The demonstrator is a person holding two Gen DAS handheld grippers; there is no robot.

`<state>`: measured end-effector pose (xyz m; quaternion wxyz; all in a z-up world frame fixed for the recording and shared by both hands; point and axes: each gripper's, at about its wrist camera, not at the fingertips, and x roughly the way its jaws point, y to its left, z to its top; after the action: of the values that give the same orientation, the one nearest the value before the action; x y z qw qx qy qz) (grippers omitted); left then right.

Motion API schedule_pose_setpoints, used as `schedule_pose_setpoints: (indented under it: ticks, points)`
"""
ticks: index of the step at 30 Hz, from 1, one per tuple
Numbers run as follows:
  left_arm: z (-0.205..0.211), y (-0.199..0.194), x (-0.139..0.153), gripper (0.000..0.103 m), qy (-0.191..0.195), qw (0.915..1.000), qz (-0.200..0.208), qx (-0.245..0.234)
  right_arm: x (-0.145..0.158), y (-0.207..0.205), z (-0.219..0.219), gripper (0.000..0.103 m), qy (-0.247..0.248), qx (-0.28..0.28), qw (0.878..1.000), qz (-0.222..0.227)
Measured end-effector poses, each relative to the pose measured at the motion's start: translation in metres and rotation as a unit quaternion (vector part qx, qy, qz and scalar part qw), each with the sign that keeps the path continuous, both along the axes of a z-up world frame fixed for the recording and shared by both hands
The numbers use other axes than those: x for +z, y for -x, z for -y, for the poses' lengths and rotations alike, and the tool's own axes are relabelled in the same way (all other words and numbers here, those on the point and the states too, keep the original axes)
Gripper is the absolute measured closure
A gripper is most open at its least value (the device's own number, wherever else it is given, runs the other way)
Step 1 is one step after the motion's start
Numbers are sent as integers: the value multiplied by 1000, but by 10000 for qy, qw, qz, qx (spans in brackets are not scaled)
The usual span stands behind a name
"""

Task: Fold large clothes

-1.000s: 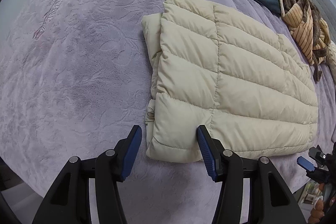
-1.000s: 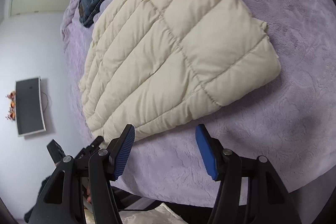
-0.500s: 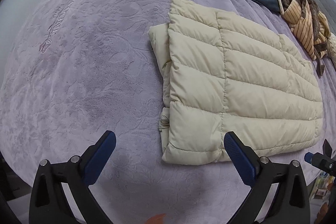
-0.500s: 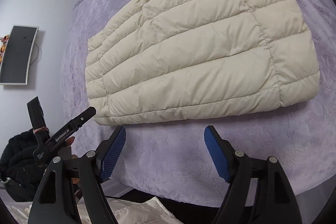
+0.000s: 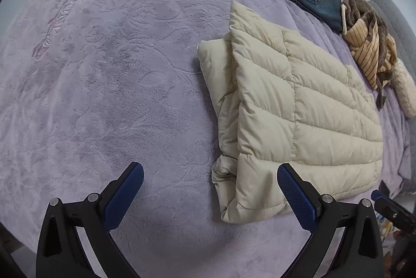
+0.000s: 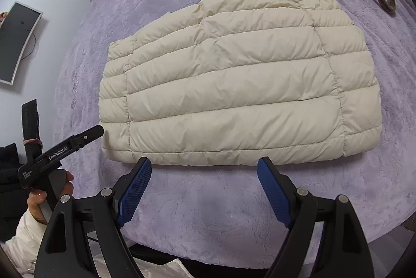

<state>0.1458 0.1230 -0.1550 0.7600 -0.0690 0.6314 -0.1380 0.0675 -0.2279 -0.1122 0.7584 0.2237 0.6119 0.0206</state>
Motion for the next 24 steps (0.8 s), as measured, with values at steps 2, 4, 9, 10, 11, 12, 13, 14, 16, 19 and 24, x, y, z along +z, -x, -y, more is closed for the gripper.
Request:
schedule_pose_setpoints:
  ticks: [2,4,9,10,11,12,13,14,16,19,24]
  points:
    - [-8,-9,-5,0,352,9993,-114,75,2,-2,1,17,97,-77,9999,11]
    - [-13,-17,-10,0,711,9971,-237,125,3,-6,4,17,148,-168,9997,25]
    - [-9,-35,-26,0,1298,9904,-473,16,10,-28,8,53,314,-128,9992,235]
    - [-6,-38,-30,0,1381,9892,-498,-21,9,-35,8,78,335,-71,9991,247]
    - [-3,-41,-33,0,1479,9875,-535,-52,8,-43,8,87,314,0,9991,277]
    - [-1,-45,-36,0,1583,9856,-583,-78,7,-51,7,87,315,70,9989,334]
    - [1,-48,-40,0,1694,9835,-631,-88,6,-59,5,87,361,155,9984,395]
    - [4,-51,-43,0,1793,9815,-673,-78,5,-67,4,87,407,259,9979,440]
    - [7,-58,-51,0,2010,9767,-750,-70,1,-83,-1,87,468,449,9966,504]
    - [13,-68,-66,0,2282,9693,-907,-92,-8,-103,-3,87,630,672,9942,551]
    - [26,-76,-80,0,2397,9661,-902,-318,-35,-125,1,87,800,923,9914,480]
